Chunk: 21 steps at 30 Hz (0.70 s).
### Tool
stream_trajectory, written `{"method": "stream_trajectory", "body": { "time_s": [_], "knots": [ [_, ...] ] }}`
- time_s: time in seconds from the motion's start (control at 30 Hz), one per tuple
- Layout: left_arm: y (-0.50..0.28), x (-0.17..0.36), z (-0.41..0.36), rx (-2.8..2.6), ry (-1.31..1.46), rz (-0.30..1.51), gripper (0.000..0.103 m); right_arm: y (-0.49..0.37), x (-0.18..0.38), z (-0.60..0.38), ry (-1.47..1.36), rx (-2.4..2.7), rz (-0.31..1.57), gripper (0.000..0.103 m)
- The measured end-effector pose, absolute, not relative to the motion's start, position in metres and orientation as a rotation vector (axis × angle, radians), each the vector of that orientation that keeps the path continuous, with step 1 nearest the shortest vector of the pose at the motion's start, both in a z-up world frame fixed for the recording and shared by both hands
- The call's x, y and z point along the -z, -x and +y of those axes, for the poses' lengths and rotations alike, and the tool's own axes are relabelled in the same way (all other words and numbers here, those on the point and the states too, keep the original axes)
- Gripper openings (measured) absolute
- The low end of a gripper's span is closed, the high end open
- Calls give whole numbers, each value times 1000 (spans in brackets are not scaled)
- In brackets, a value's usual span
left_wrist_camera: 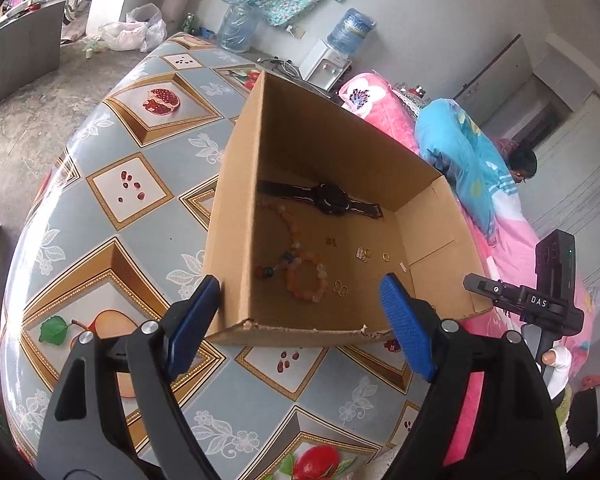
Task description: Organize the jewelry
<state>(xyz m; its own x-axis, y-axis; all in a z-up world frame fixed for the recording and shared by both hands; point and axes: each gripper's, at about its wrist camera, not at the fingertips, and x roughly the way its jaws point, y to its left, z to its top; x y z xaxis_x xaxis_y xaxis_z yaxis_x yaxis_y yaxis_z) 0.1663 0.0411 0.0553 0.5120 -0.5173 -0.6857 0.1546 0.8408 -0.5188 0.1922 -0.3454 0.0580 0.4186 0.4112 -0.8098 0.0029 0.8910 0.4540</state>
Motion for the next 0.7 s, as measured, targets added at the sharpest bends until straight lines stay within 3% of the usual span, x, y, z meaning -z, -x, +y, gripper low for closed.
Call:
{"method": "stream_trajectory", "body": {
  "time_s": [0.37,0.7],
  "knots": [
    [-174,-83,37,433,455,894,78,-204,-85,-354,-475,-255,1109,65],
    [-110,-79,43,412,408,923,78,-150,-76,-348,-515,-287,1140,65]
  ]
}}
